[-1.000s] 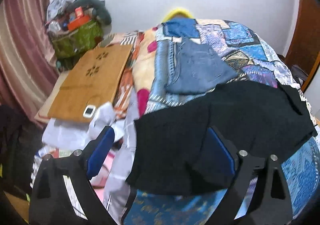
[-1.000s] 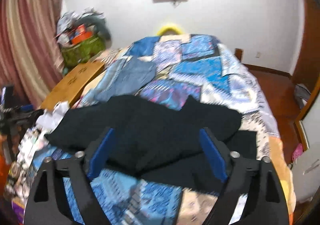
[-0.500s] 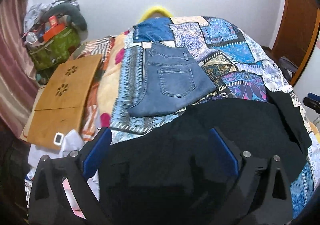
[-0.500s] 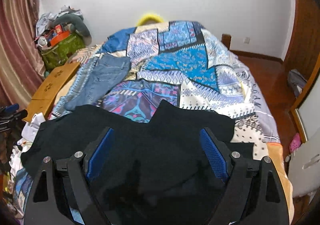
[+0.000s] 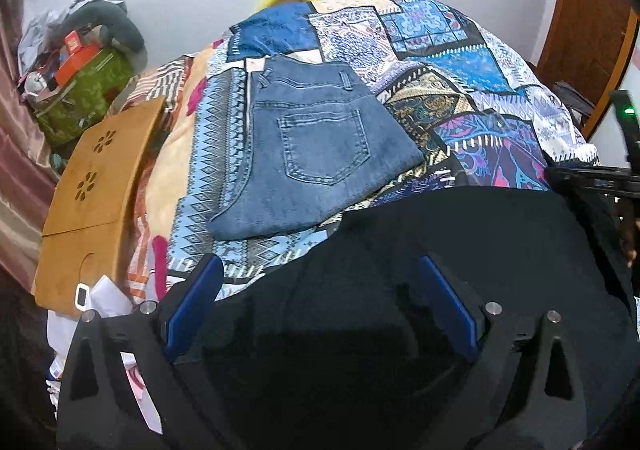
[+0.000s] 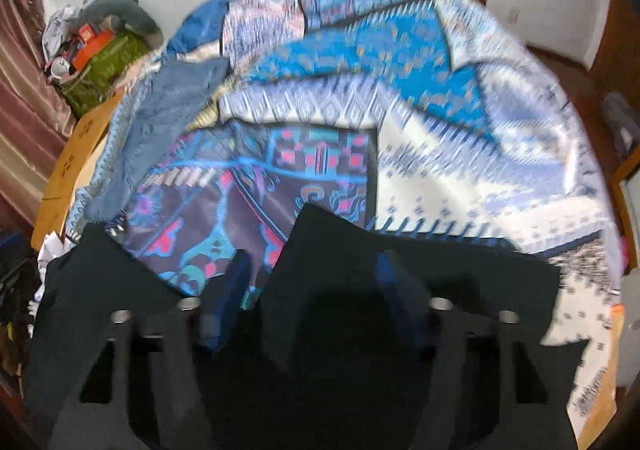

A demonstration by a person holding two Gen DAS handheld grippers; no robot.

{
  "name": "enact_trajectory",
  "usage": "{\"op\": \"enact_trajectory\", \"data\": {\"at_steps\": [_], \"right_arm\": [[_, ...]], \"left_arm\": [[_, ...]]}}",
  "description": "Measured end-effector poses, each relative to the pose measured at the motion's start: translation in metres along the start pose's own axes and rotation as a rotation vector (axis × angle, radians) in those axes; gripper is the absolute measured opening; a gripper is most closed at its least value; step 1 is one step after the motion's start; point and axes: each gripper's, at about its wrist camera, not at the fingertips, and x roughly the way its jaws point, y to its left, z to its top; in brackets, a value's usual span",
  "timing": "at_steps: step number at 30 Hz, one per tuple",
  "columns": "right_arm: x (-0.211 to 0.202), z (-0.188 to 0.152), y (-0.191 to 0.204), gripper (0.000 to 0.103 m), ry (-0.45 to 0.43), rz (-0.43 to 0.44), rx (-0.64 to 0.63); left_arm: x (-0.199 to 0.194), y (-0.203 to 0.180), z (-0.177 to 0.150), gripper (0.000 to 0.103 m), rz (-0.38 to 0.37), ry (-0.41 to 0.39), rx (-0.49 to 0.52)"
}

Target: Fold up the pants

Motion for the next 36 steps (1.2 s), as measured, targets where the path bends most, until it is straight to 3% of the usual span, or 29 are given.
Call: {"op": "enact_trajectory", "data": {"at_steps": [3, 5, 8, 13, 23, 26, 29, 36], "right_arm": [[0.004, -0.003, -0.003, 0.037, -0.007, 0.007, -0.003], [-0.003, -0.004, -0.004, 0.018, -0.022, 0.022, 0.000], [-0.016, -0.009, -0.002, 0.010, -0.040, 0.010, -0.019], [-0.060, -0.010, -0.006, 0.009, -0.134, 0.010, -0.025], [-0.213, -0.010, -0.024, 0.007, -0.416, -0.010, -0.029], [-0.248, -0.019, -0.030, 0.007, -0.493, -0.016, -0.029], [-0.257, -0.033, -0.042, 0.006, -0.503, -0.045, -0.021], [-0.221, -0.085, -0.092, 0.005, -0.368, -0.075, 0.093]], "left_arm": [[0.002, -0.005, -0.002, 0.099, -0.004, 0.009, 0.015], [0.001, -0.010, -0.003, 0.099, 0.002, 0.014, 0.034], [-0.003, -0.018, -0.004, 0.099, 0.003, 0.021, 0.069], [-0.018, -0.042, -0.009, 0.099, -0.040, 0.040, 0.143], [-0.027, -0.111, -0.037, 0.099, -0.122, 0.131, 0.276], [-0.032, -0.128, -0.044, 0.099, -0.113, 0.118, 0.283], [-0.035, -0.140, -0.046, 0.099, -0.114, 0.124, 0.296], [-0.037, -0.152, -0.050, 0.099, -0.107, 0.128, 0.288]]}}
